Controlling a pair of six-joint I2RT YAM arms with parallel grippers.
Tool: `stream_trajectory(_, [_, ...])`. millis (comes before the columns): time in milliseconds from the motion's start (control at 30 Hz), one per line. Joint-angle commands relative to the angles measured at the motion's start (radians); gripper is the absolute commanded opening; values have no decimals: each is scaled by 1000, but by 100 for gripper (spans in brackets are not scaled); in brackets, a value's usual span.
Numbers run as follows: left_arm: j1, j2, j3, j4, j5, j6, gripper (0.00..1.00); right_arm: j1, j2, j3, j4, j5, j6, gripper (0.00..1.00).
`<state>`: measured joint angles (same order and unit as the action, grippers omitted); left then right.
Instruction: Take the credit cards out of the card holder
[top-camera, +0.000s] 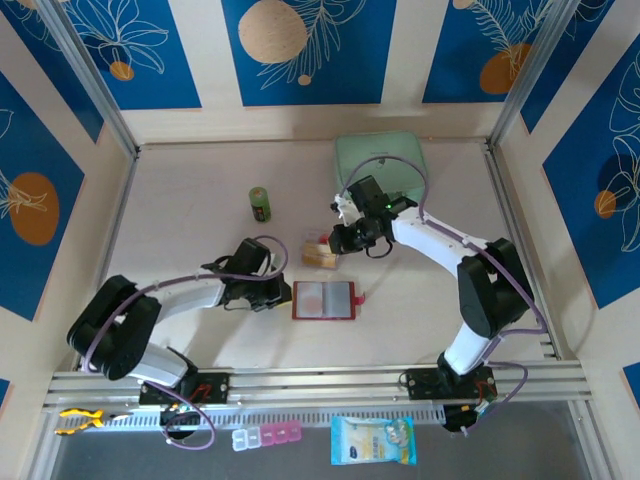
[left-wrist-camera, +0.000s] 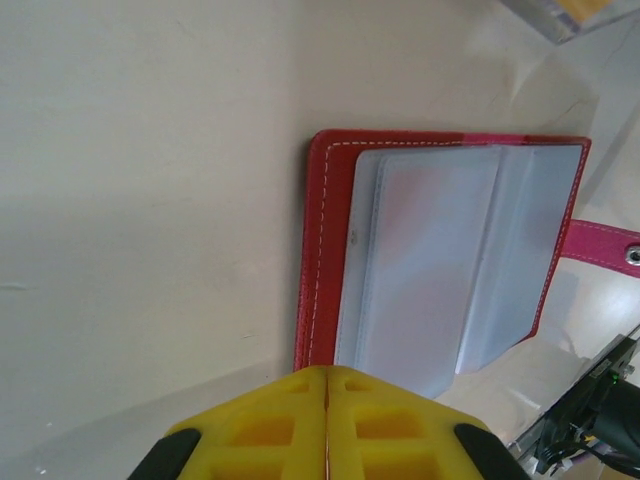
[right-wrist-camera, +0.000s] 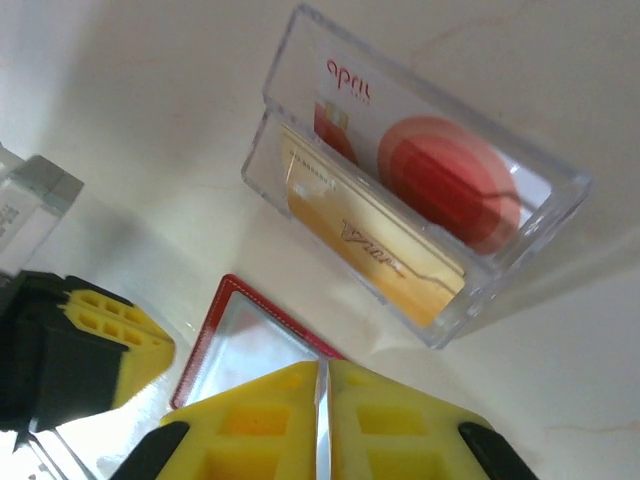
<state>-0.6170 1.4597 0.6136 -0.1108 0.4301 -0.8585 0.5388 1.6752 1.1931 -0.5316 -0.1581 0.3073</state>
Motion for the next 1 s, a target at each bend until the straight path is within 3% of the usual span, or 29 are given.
stream_trajectory(0, [-15, 24, 32, 15, 5, -8, 7, 12, -27, -30, 41, -35, 119, 11])
stream_trajectory(400, [-24, 68, 38, 38, 21, -3, 5, 51, -3, -67, -4, -35, 240, 10])
stream_trajectory(967, [-22, 63, -6, -17, -29, 0, 4, 188, 73, -101, 78, -83, 409, 31])
